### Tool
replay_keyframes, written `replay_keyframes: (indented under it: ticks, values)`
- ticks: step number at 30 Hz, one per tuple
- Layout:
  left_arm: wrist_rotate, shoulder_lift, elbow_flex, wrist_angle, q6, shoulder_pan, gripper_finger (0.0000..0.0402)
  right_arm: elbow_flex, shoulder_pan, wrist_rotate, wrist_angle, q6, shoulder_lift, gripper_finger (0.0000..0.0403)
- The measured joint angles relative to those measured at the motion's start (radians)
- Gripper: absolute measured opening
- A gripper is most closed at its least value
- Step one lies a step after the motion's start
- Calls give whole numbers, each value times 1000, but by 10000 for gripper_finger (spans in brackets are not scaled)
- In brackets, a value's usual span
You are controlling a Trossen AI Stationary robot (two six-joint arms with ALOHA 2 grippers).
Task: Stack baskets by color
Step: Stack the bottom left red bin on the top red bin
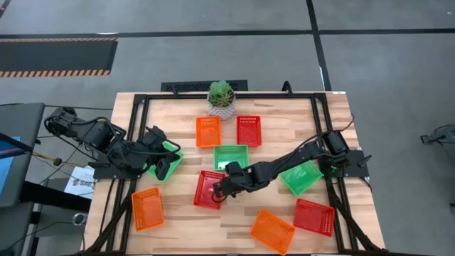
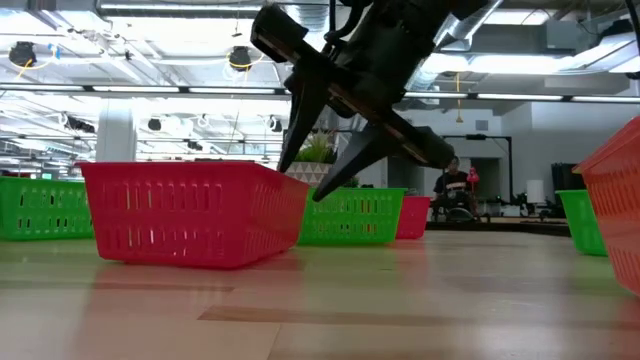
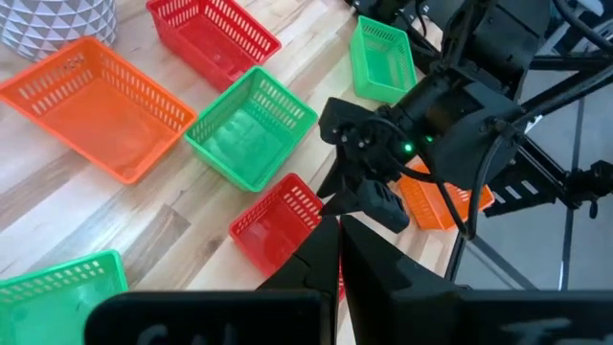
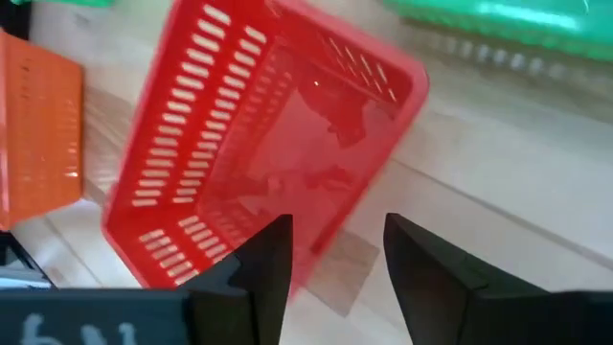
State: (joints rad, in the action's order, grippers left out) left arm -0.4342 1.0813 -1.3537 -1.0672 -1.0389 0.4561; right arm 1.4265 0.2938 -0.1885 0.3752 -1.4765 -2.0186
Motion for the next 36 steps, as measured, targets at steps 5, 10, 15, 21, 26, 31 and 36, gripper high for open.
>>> replay_keyframes:
  ticks: [5,10,15,21,26,31,36]
  values:
    - [0,0,0,0,7,0,0,0,-16,2,-23,4,0,181]
    - [0,0,0,0,7,0,0,0,-22,2,-12,-3,0,177]
    - [0,0,0,0,26,0,0,0,-22,3,-9,-16,0,170]
    - [0,0,0,0,26,0,0,0,-7,-30,-1,-24,0,158]
    - [-16,0,0,0,27,0,0,-1,-6,-41,12,-19,0,149]
    - [-17,0,0,1,26,0,0,-1,-9,-46,13,-11,1,146]
    - [-18,0,0,3,25,0,0,-1,-9,-48,13,-7,1,147]
